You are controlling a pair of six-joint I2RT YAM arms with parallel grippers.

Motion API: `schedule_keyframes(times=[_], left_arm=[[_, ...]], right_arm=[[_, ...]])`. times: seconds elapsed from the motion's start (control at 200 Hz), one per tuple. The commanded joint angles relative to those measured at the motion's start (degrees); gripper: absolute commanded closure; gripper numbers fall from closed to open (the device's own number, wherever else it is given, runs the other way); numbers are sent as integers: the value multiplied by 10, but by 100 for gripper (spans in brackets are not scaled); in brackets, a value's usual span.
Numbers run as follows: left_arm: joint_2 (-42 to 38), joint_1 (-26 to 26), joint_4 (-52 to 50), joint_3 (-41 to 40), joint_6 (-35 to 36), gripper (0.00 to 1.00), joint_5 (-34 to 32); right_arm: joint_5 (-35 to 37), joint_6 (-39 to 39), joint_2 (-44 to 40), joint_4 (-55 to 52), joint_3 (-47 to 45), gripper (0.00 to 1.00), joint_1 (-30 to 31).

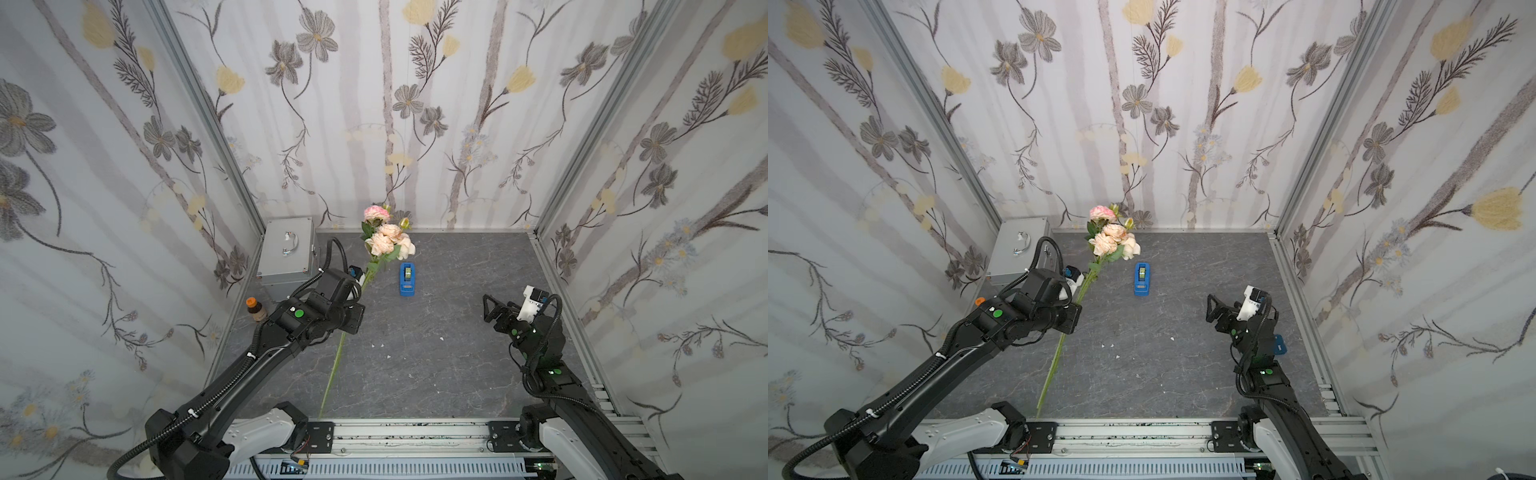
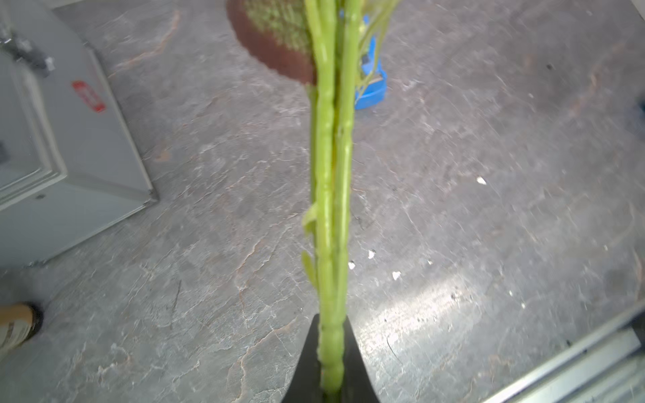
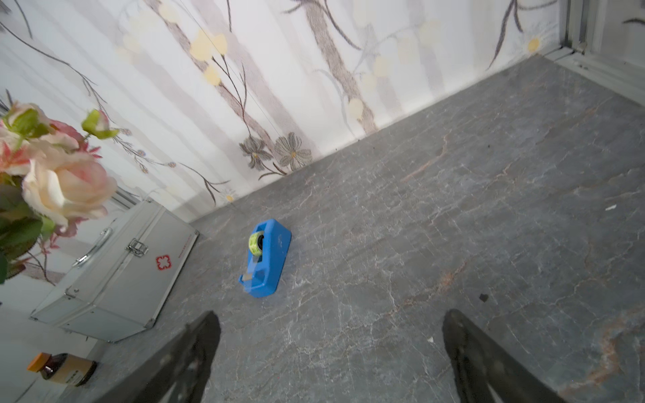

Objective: Wrap bouquets with tape
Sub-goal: Pick up the unwrapped bouquet from the center of the board.

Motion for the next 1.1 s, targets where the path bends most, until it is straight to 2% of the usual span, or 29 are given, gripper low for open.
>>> schedule_keyframes(times=[0.0, 0.165, 0.34, 0.52, 0.764, 1.094], left_arm=[[-2, -32, -7, -7, 129, 100, 3], [28, -81, 28, -22, 262, 100, 33], [74, -82, 59, -3, 345, 100, 43], [144, -82, 76, 9, 428, 100, 69], [216, -77, 144, 4, 531, 100, 97], [317, -32, 191, 28, 580, 100, 163]], right_arm=[[74, 33, -38, -71, 11, 0, 0], [166, 57, -110, -178, 37, 0, -1], [263, 76, -178, -308, 88, 0, -2], [269, 74, -240, -338, 121, 0, -2], [253, 53, -248, -351, 169, 0, -2], [211, 37, -232, -319, 148, 0, -2]])
